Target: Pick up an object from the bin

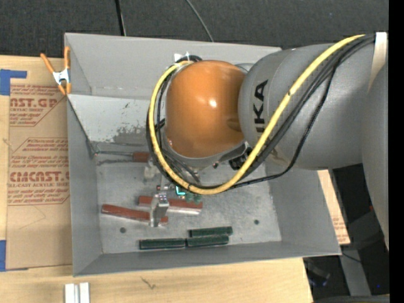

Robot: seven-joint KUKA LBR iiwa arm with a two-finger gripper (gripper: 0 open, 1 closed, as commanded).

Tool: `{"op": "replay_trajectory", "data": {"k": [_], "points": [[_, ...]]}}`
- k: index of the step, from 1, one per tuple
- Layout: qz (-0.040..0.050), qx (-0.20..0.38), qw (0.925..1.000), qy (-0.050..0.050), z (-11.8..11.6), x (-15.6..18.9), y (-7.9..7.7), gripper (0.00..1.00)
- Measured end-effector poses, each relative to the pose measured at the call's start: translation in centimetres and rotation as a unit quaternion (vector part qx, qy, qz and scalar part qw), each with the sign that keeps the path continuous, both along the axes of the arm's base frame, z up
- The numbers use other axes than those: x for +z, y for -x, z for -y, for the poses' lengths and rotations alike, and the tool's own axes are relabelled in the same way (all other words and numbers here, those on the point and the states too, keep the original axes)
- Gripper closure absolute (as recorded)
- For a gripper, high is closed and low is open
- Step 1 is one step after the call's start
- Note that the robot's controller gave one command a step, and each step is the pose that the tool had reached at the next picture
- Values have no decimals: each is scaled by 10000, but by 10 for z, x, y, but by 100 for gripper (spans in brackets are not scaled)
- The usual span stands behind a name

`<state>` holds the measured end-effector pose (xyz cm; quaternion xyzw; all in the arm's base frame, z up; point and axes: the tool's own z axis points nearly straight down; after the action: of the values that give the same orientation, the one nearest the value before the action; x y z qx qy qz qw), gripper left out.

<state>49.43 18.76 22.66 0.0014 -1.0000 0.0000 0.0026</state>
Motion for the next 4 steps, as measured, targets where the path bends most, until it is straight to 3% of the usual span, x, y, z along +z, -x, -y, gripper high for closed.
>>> {"op": "replay_trajectory", "data": {"k": [1, 2, 3, 4], "points": [[30, -11, 10000, -6, 1, 3, -2, 0], [55, -12, 10000, -17, -23, -70, -16, 0], [9, 319, 9995, 4, -45, -79, -33, 0], [39, 239, 9997, -10, -55, -79, -28, 0]]}}
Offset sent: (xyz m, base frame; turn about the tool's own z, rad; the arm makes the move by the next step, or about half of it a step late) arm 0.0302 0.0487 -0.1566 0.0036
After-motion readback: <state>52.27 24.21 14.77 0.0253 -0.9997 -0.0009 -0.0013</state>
